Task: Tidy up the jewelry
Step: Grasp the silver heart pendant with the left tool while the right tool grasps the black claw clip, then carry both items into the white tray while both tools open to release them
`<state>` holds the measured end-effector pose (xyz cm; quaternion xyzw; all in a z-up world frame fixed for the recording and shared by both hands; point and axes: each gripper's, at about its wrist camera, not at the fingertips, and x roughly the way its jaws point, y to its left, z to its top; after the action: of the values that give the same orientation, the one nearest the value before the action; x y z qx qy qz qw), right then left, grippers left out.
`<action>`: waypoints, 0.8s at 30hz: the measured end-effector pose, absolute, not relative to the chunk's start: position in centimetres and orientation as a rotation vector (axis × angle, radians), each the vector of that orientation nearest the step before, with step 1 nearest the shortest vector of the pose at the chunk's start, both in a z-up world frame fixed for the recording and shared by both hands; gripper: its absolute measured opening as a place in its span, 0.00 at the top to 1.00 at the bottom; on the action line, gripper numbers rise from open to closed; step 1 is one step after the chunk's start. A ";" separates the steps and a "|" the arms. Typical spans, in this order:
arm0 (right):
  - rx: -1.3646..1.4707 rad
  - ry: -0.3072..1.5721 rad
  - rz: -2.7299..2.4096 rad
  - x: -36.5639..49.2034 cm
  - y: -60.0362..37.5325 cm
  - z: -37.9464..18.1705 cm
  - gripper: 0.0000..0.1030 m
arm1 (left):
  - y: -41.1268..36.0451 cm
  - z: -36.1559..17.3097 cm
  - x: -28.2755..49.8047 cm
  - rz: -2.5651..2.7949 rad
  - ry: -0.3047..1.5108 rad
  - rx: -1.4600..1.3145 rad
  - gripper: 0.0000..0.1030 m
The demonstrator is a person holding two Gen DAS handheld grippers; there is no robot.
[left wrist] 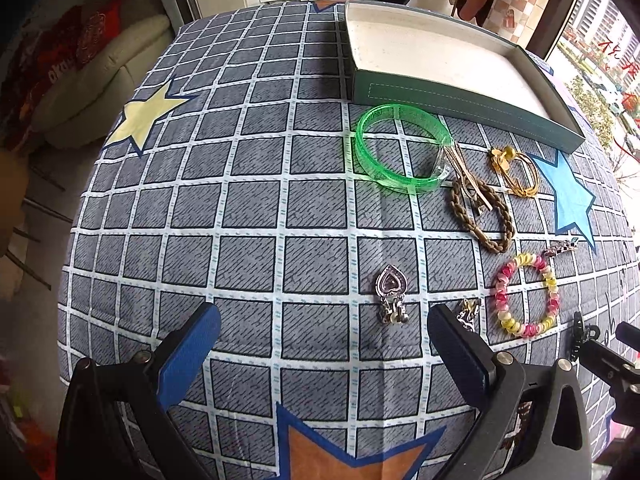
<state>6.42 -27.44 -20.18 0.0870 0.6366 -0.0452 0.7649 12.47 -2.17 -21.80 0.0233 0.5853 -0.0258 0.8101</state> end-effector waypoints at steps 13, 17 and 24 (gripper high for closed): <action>0.136 1.403 -0.105 8.6 -24.6 -22.9 0.32 | -3.7 -22.8 13.2 -0.101 1.252 0.067 0.30; 0.070 1.395 -0.116 8.8 -23.1 -23.6 0.51 | -5.1 -22.5 13.1 -0.142 1.241 0.097 0.60; 0.066 1.385 -0.106 8.1 -20.8 -22.9 0.73 | -6.0 -21.9 12.9 -0.182 1.253 0.078 0.70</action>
<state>8.12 -20.77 -22.93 0.0303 0.6380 -0.0490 0.7679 12.85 -6.04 -21.94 0.0367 0.5852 -0.0850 0.8056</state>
